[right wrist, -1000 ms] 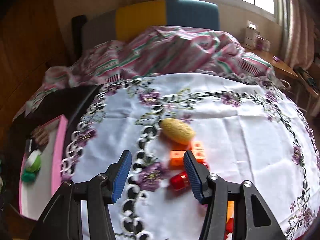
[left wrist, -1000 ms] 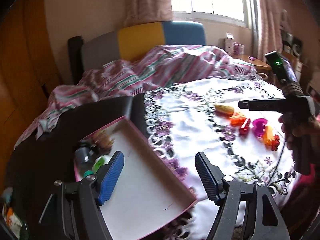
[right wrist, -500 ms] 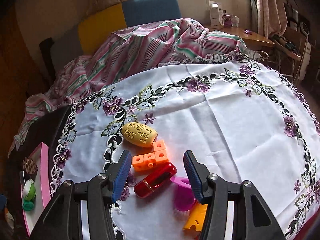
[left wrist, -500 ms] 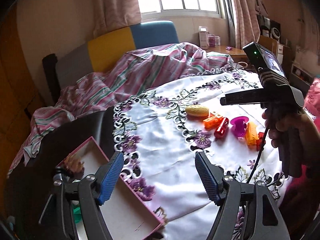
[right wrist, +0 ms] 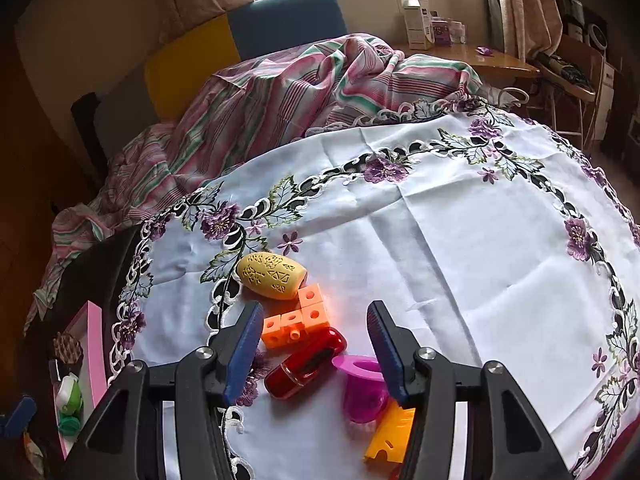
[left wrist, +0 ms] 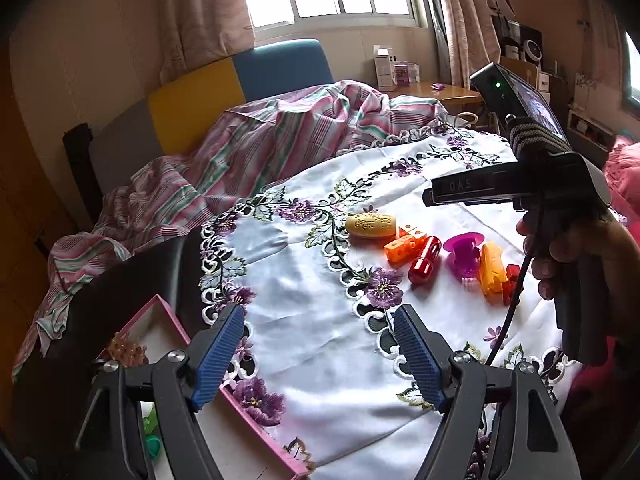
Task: Organize rigid objects
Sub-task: 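Move both grippers back over the toys on the cloth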
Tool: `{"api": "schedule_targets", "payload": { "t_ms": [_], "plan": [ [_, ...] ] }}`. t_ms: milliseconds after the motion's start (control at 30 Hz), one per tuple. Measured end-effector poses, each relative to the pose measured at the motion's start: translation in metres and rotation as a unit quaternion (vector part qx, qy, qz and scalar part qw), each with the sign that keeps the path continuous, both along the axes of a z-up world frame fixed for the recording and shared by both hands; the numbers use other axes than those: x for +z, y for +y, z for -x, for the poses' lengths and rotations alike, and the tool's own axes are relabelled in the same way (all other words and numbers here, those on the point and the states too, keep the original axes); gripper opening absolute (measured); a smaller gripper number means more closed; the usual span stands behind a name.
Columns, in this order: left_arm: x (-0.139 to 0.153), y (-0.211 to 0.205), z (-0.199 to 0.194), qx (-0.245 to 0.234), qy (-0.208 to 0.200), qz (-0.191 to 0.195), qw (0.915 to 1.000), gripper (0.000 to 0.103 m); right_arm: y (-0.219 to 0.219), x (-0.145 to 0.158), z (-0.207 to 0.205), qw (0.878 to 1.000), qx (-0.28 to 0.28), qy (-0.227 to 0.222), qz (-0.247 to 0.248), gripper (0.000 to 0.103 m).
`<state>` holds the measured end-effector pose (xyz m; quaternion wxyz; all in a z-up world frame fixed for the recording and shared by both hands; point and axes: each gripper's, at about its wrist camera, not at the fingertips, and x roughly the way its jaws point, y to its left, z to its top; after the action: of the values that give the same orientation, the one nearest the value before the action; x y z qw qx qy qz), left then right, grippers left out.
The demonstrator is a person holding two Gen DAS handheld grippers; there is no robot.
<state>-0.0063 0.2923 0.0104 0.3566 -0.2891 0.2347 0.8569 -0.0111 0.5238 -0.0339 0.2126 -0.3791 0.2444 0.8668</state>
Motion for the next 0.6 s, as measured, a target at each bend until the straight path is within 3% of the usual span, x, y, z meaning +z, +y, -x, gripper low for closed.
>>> {"api": "schedule_targets", "payload": {
  "t_ms": [500,600],
  "plan": [
    [-0.015,0.031,0.01,-0.019,-0.011,0.016,0.9996,0.08,0.018,-0.004,-0.008,0.999,-0.038,0.007,0.035,0.055],
    [-0.024,0.038,0.033,-0.007,-0.056,0.014,0.9983,0.081,0.022,-0.007,-0.01,0.998,-0.052,0.001,0.039,0.055]
  ]
}}
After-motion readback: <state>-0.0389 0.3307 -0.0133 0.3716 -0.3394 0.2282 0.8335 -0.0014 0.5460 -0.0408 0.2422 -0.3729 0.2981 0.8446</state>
